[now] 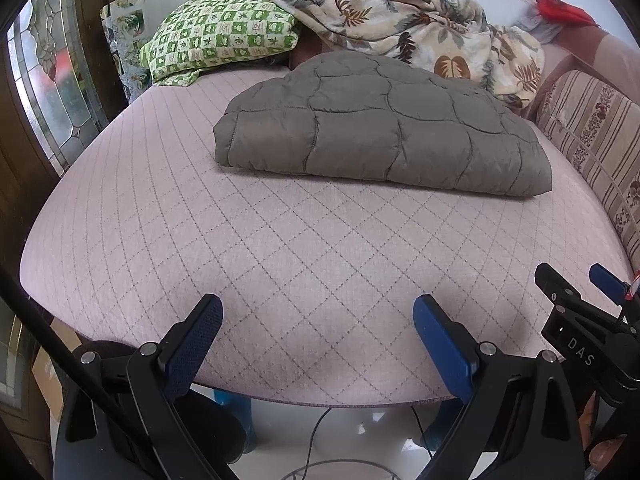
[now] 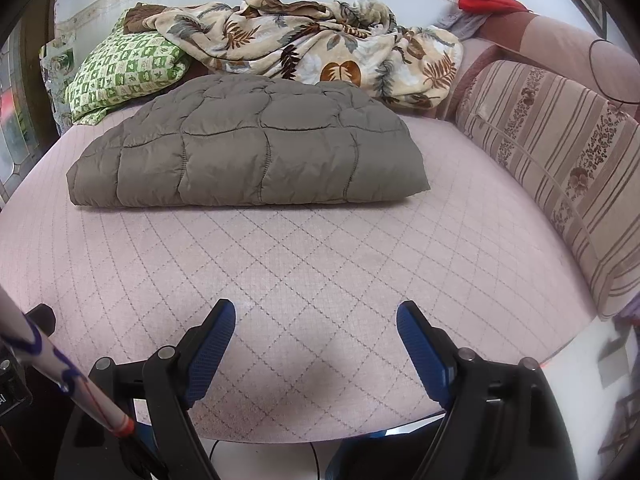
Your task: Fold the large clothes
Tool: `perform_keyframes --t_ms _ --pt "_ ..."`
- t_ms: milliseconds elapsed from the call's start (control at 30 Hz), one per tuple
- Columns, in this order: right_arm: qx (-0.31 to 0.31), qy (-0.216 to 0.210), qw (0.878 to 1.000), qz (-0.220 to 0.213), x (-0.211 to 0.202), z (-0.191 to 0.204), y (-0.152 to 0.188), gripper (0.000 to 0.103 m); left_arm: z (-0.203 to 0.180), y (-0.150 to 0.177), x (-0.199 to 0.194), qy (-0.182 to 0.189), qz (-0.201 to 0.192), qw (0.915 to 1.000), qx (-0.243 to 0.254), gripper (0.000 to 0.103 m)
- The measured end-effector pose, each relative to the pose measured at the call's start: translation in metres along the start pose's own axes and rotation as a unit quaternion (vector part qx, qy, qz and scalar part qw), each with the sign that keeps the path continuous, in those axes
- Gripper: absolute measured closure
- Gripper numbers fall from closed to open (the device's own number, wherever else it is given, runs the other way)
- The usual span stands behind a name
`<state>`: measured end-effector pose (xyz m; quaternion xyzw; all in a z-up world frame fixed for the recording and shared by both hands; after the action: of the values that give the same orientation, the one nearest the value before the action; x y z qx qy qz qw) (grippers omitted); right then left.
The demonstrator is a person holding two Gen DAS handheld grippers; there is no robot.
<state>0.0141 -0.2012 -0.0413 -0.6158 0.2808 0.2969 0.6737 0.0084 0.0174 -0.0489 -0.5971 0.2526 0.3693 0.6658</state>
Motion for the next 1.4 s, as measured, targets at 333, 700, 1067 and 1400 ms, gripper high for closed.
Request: perform_keyframes --t_ms 333,700,1067,1400 --pt "0.007 0.001 1.000 -0.002 -0.0005 -0.0031 0.0006 0.016 -0.0031 0.0015 0.0021 0.000 0.006 1.0000 0.006 0.008" --pt "0.010 0.004 1.000 -0.008 -0.0035 -0.0054 0.0015 0.016 -0.0088 0.0035 0.0011 0.004 0.008 0.9999 0.012 0.008" --pt "0.014 0.006 1.000 -0.010 -0.0064 -0.0068 0.0018 0.016 -0.0098 0.0064 0.0034 0.006 0.015 0.9998 0.012 0.008" --pt "0.010 0.006 1.000 -0.010 -0.0061 -0.0051 0.0036 0.016 -0.0073 0.0072 0.0050 0.007 0.018 0.9998 0.010 0.008"
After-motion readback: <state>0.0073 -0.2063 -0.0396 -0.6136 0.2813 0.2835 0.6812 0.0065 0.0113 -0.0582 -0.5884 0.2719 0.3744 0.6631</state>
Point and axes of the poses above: each gripper's, at about its wrist camera, not at the fingertips, and x roughly the way its jaws point, z to its left, y to its underside, the point moved 5 cm from there along x, roughly the way its jaws point, and after that the axes turned 12 degrees about -y, right-handed, at the moved point
